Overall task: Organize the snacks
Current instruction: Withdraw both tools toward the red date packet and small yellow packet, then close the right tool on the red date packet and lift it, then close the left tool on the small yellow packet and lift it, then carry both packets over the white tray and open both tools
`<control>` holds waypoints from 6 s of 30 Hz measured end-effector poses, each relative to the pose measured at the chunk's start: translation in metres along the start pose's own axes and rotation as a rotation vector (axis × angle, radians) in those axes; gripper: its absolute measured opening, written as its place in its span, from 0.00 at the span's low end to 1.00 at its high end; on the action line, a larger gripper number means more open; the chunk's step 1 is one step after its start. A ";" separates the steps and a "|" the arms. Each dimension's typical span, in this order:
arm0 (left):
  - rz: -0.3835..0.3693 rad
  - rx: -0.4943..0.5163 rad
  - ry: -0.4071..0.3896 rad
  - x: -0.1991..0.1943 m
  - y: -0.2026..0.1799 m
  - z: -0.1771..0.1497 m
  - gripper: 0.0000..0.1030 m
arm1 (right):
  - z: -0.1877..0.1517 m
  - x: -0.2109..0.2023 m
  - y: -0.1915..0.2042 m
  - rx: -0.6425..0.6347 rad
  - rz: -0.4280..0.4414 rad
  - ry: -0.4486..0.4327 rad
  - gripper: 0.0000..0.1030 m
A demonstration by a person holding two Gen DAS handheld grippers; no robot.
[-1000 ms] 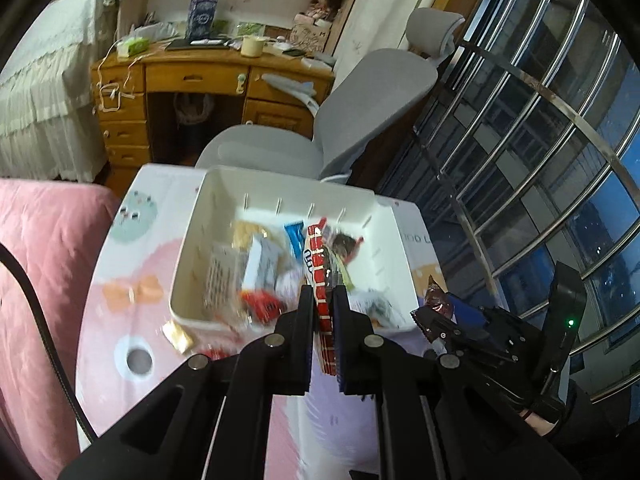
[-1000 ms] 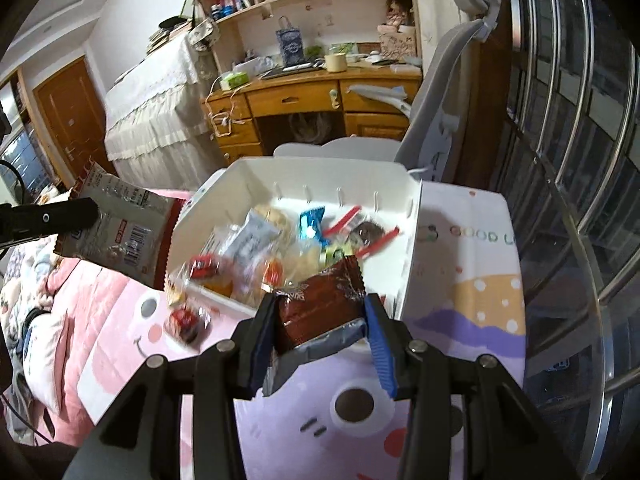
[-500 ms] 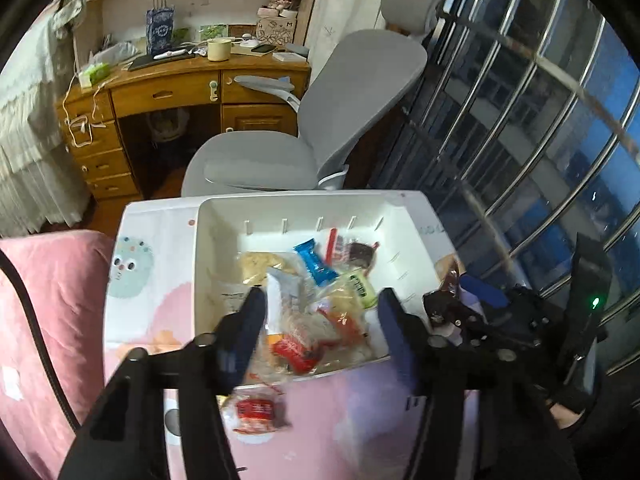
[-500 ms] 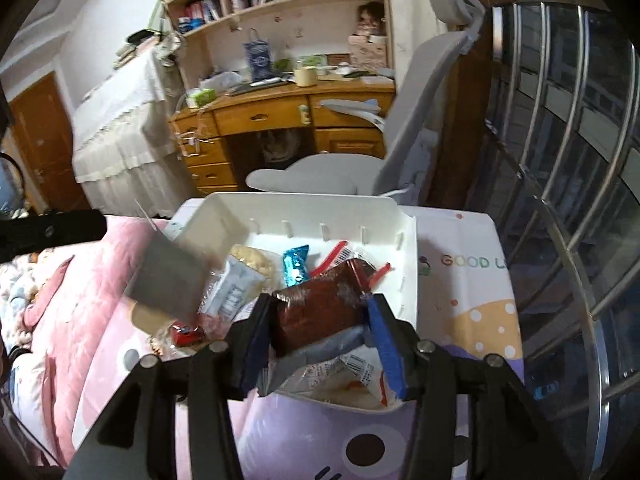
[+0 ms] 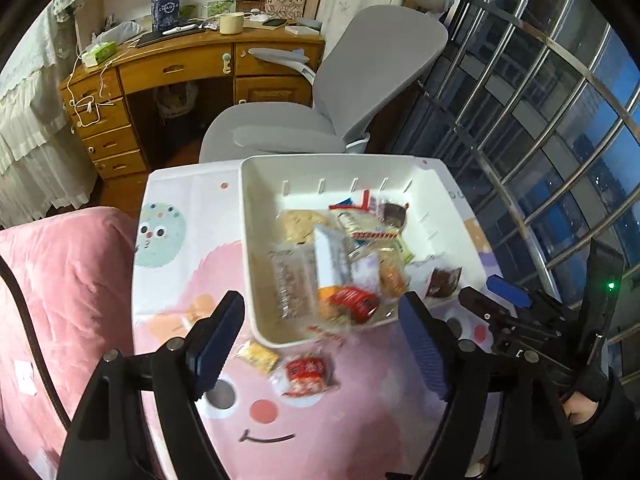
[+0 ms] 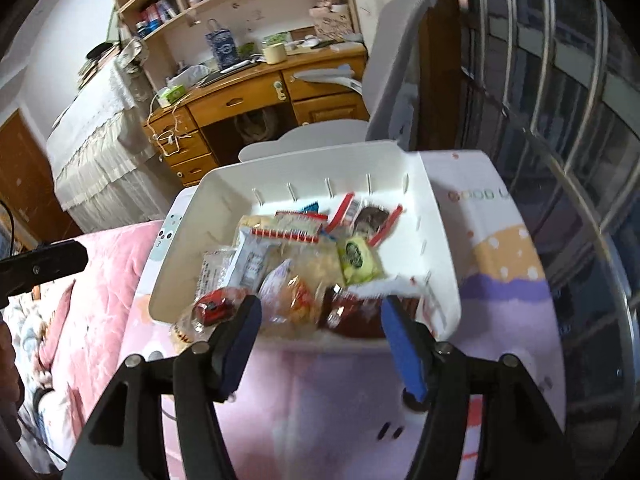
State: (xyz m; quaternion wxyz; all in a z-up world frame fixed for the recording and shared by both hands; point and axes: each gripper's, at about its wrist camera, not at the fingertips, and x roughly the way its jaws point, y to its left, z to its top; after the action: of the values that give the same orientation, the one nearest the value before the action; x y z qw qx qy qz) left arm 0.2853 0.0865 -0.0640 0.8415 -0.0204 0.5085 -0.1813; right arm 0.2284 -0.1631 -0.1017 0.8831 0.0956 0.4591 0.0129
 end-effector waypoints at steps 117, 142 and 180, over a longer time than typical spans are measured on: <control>-0.059 0.046 0.184 0.121 0.110 -0.086 0.52 | -0.147 0.061 0.161 -0.287 -0.087 0.091 0.54; -0.015 0.132 0.181 0.162 0.093 -0.071 0.28 | -0.162 0.004 0.133 -0.105 -0.257 0.011 0.54; 0.046 -0.122 -0.138 0.030 -0.004 -0.022 0.25 | 0.008 -0.027 0.010 -0.359 -0.068 -0.163 0.55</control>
State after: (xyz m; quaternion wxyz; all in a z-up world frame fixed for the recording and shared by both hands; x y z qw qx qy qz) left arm 0.2778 0.0759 -0.0988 0.8756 -0.0725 0.4599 -0.1288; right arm 0.2205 -0.1574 -0.0735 0.9201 -0.0782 0.3795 0.0569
